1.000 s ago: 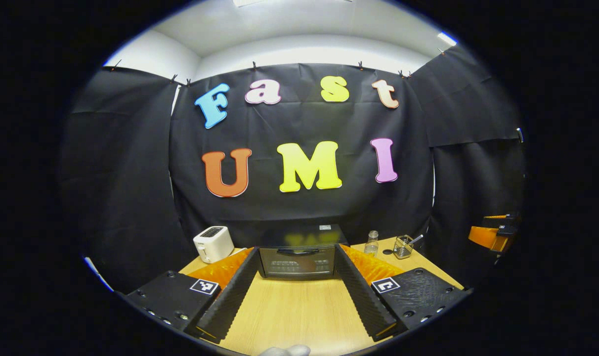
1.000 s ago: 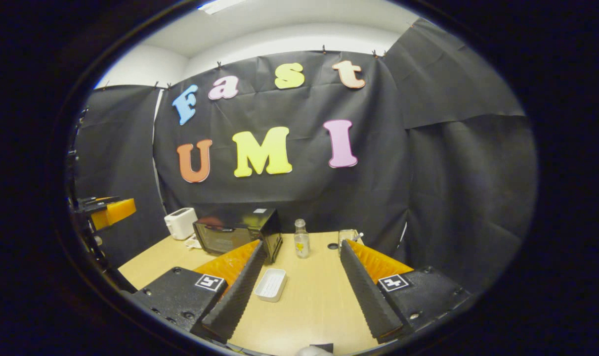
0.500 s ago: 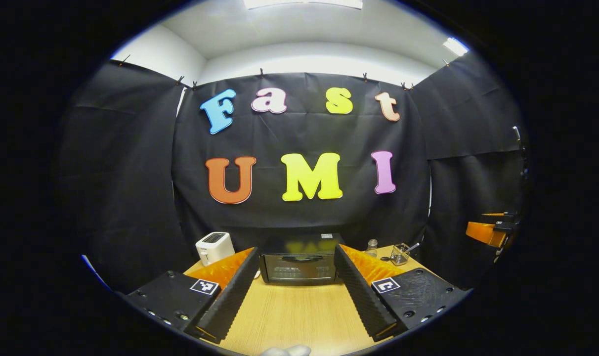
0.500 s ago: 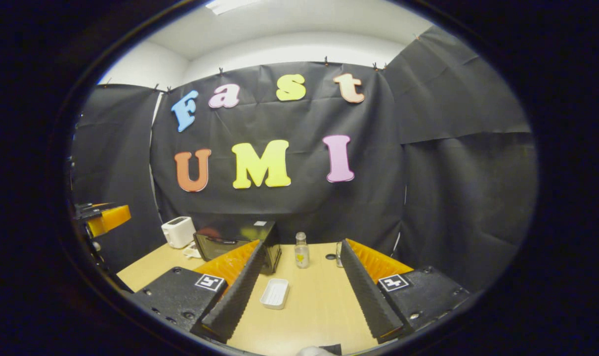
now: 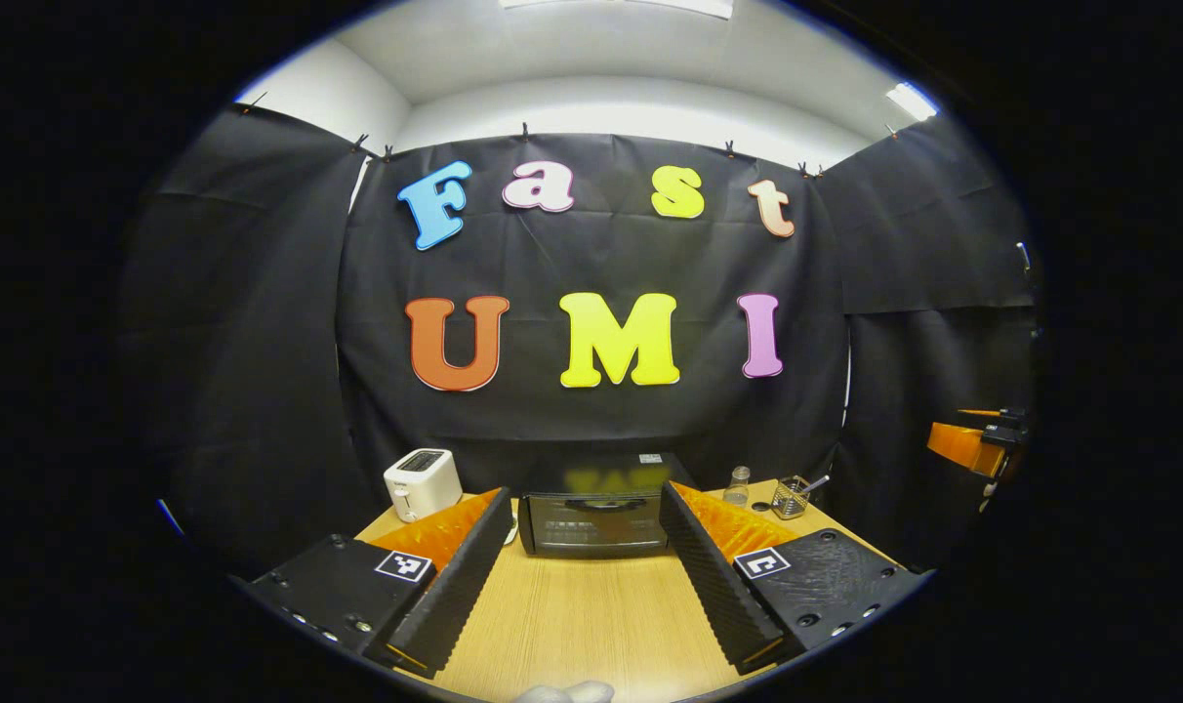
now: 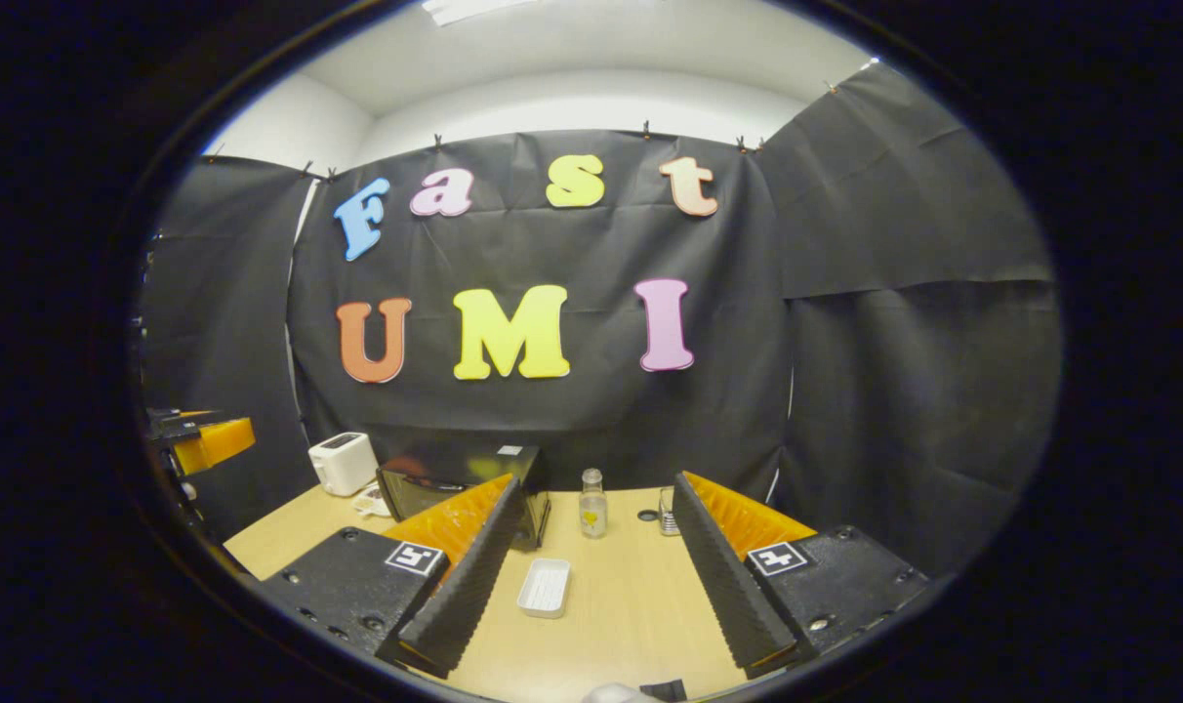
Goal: Open the electric oven with the left hand, put the food in, and close the electric oven.
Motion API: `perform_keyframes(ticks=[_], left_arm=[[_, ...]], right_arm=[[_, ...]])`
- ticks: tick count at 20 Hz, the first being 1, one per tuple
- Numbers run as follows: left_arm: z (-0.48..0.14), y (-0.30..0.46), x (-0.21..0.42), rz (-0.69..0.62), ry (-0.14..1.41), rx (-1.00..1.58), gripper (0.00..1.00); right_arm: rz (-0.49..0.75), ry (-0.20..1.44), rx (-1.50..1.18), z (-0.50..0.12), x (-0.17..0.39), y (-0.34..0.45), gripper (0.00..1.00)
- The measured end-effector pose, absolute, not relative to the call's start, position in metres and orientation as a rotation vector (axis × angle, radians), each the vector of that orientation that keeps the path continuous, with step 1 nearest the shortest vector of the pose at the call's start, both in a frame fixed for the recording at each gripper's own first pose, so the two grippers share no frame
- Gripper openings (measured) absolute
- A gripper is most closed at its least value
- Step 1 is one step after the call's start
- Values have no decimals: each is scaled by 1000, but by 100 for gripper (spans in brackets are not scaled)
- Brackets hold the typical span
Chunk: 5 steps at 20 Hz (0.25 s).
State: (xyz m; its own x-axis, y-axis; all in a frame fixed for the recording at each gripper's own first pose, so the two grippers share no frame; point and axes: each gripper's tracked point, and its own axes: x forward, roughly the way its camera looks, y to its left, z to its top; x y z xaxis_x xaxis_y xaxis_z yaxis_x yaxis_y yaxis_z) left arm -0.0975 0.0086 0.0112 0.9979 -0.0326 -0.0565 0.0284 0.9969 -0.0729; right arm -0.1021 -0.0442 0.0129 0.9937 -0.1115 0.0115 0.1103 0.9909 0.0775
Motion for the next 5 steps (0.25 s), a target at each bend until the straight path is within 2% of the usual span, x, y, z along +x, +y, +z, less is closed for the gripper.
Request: perform_keyframes(ticks=[5], left_arm=[[11,15,-98,-47,53,-66,96]], right_arm=[[-120,-24,56,16,-104,-31,98]])
